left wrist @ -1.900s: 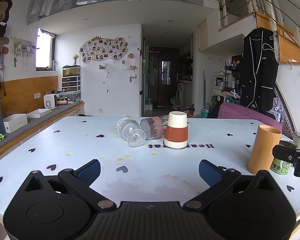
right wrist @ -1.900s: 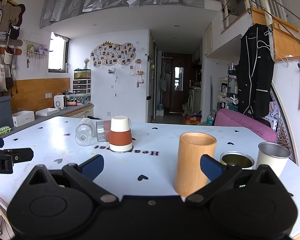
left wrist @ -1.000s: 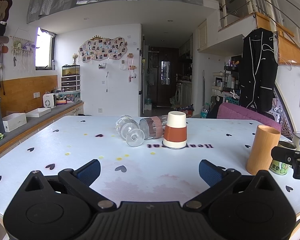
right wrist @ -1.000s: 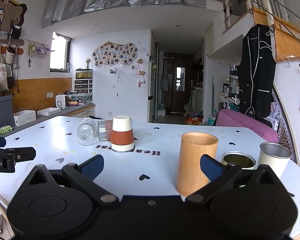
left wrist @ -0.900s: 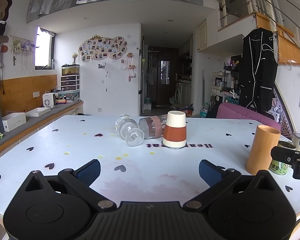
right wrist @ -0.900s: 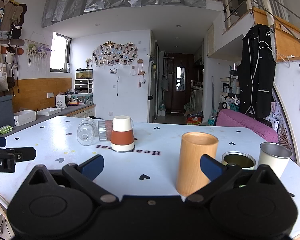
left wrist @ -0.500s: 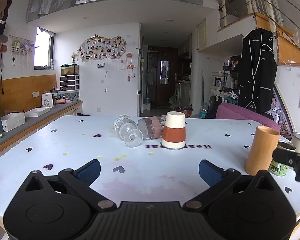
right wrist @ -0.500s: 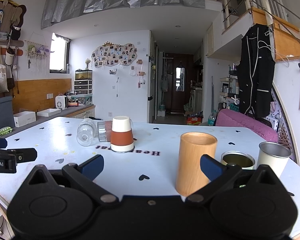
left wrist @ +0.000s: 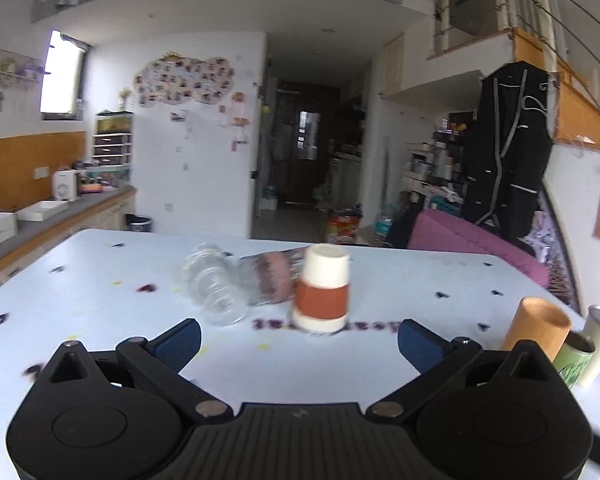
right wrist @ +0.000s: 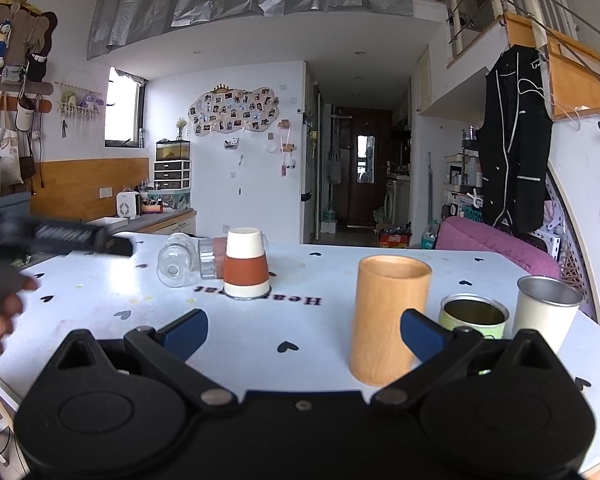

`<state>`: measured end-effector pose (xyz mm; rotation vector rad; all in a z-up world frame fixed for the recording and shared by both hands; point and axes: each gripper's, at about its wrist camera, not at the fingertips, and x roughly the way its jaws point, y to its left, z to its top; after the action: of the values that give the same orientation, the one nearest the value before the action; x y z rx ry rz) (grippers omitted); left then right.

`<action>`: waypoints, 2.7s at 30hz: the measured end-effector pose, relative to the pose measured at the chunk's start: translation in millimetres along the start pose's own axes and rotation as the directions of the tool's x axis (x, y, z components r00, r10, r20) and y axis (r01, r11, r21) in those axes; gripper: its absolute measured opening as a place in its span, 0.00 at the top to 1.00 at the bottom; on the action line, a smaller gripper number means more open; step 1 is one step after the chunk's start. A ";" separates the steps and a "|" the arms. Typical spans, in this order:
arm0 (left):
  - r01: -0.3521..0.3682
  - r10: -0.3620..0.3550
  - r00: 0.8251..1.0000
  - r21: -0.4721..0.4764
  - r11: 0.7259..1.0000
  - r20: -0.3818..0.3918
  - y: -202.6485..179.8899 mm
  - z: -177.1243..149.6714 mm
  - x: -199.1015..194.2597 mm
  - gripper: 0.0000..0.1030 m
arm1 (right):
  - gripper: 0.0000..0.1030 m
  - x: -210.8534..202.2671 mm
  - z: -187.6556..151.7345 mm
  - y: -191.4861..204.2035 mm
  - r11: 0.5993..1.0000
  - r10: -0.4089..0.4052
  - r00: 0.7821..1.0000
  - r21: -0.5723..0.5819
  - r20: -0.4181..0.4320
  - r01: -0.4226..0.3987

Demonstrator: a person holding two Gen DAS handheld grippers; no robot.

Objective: Flip cup upright
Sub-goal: 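Move the left gripper to the upside-down brown-sleeved cup and grasp it, then lift the cup with the left gripper and rotate it rim-up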

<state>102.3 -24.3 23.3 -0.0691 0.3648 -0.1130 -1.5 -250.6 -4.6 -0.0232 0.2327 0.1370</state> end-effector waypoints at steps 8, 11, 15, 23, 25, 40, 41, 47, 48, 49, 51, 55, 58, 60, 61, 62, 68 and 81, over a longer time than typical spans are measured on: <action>0.069 -0.069 0.997 0.003 0.998 -0.040 -22.4 31.6 71.2 0.00 | 0.00 -0.7 -9.5 -14.5 1.000 -0.004 1.000 0.012 -0.021 0.004; 0.054 -0.054 0.997 0.014 0.998 -0.052 -29.0 39.2 102.9 0.00 | 0.00 -1.2 -12.8 -17.9 1.000 0.001 1.000 0.016 -0.030 -0.001; 0.009 -0.010 0.995 -0.006 1.000 -0.098 -32.1 48.2 149.9 0.02 | 0.00 -1.4 -16.5 -21.6 1.000 0.009 0.999 0.018 -0.035 -0.009; -0.064 0.055 0.991 -0.065 0.996 -0.123 -29.4 49.0 202.7 0.12 | 0.00 -4.0 -19.8 -38.7 0.999 -0.019 0.999 0.040 -0.041 0.021; -0.076 0.070 0.989 -0.042 0.996 -0.128 -33.8 48.2 210.9 0.14 | 0.00 -4.3 -21.3 -42.7 0.999 -0.026 0.999 0.046 -0.043 0.028; -0.072 0.111 0.973 0.189 0.979 -0.204 -53.6 30.7 218.6 0.37 | 0.00 -3.3 -23.6 -48.8 0.998 -0.020 0.999 0.058 -0.049 0.023; -0.061 0.102 0.972 0.192 0.980 -0.213 -53.7 29.6 213.1 0.37 | 0.00 -3.3 -23.6 -48.7 0.998 -0.020 0.999 0.058 -0.050 0.023; 0.031 0.032 0.966 0.237 0.971 -0.257 -51.8 17.5 166.6 0.37 | 0.00 -4.4 -21.5 -43.7 0.999 -0.010 0.999 0.050 -0.040 0.012; 0.044 0.021 0.966 0.244 0.969 -0.259 -53.0 13.1 156.8 0.37 | 0.00 -4.1 -21.0 -42.7 0.999 -0.007 0.999 0.050 -0.040 0.009; 0.056 0.012 0.965 0.249 0.967 -0.261 -52.7 9.8 148.3 0.37 | 0.00 -3.2 -20.7 -40.7 0.999 -0.002 0.999 0.052 -0.040 0.004; 0.084 -0.013 0.964 0.259 0.962 -0.266 -51.5 2.4 128.8 0.37 | 0.00 -1.2 -19.3 -37.5 0.998 0.013 0.999 0.056 -0.042 -0.010; 0.125 -0.050 0.962 0.271 0.955 -0.268 -47.5 -11.4 94.2 0.37 | 0.00 4.7 -16.2 -25.3 0.997 0.056 0.997 0.047 -0.046 -0.054; 0.151 -0.072 0.959 0.280 0.948 -0.275 -45.6 -20.0 69.3 0.37 | 0.01 12.5 -14.6 -16.6 0.994 0.103 0.993 0.051 -0.061 -0.100; 0.170 -0.088 0.955 0.281 0.945 -0.285 -44.2 -24.4 54.5 0.37 | 0.09 19.6 -15.4 -10.7 0.986 0.158 0.985 0.063 -0.076 -0.153; 0.177 -0.093 0.953 0.282 0.943 -0.289 -42.8 -26.8 47.4 0.37 | 0.16 24.1 -16.9 -7.3 0.980 0.190 0.978 0.070 -0.088 -0.184; 0.184 -0.098 0.951 0.284 0.941 -0.292 -39.6 -28.5 41.7 0.36 | 0.23 28.9 -18.6 -3.8 0.974 0.219 0.971 0.075 -0.101 -0.212; 0.191 -0.112 0.959 0.304 0.933 -0.261 -34.0 -25.6 29.5 0.26 | 0.63 61.2 -28.8 18.2 0.924 0.380 0.907 0.127 -0.182 -0.362; 0.254 -0.156 0.928 0.267 0.930 -0.340 -42.9 -2.0 56.7 0.38 | 0.86 101.8 -42.6 55.9 0.842 0.538 0.794 0.223 -0.281 -0.492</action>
<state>150.0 -73.8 5.2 0.2223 0.6545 -0.3938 79.1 -183.3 -70.0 0.1607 0.5897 0.6721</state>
